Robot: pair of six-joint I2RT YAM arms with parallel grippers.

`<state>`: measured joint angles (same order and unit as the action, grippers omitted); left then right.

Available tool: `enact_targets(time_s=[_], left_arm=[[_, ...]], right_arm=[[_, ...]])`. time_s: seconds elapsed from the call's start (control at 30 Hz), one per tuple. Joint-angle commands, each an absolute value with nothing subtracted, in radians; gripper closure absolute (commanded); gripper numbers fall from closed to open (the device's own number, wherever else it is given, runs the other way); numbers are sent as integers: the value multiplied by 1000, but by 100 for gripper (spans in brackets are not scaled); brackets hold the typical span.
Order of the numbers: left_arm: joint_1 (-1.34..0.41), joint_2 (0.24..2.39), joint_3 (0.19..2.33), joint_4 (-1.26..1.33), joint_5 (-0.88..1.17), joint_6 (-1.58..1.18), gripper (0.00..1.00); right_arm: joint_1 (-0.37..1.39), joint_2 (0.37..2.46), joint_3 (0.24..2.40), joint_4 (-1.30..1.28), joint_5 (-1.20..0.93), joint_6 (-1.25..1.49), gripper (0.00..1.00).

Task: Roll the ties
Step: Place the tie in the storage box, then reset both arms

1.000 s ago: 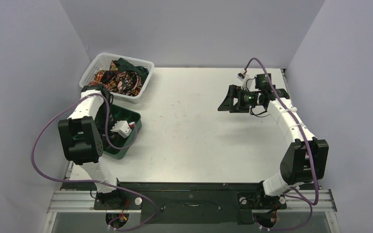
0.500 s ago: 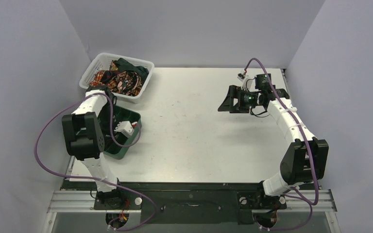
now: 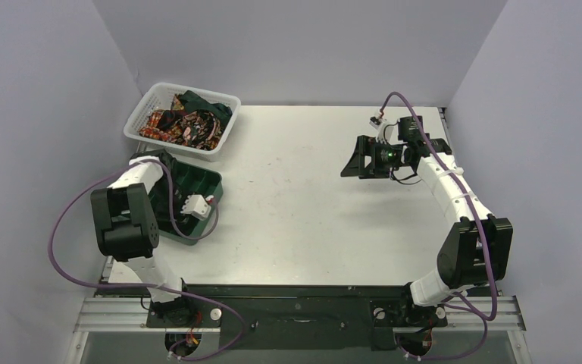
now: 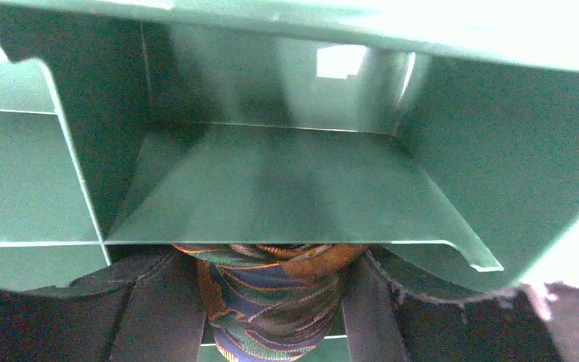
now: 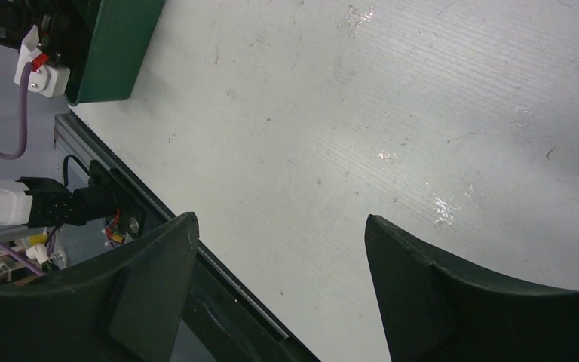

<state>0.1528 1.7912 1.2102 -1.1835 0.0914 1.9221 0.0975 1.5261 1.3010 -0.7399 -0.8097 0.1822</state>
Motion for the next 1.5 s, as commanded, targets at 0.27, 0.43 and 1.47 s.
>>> enact_targets(time_s=[0.27,0.43,1.47], left_arm=[[166,1677,1228,-1202,247,2055,24],[167,1664,1281,-1258,230,2075,19],[-244,1925,2248,-905,63,423,3]], right_arm=[[87,1499,1321,-747,-804,147,24],[87,1508,1332,-750,-812,146,24],[-19,1489,1695,-677,-216,76,1]])
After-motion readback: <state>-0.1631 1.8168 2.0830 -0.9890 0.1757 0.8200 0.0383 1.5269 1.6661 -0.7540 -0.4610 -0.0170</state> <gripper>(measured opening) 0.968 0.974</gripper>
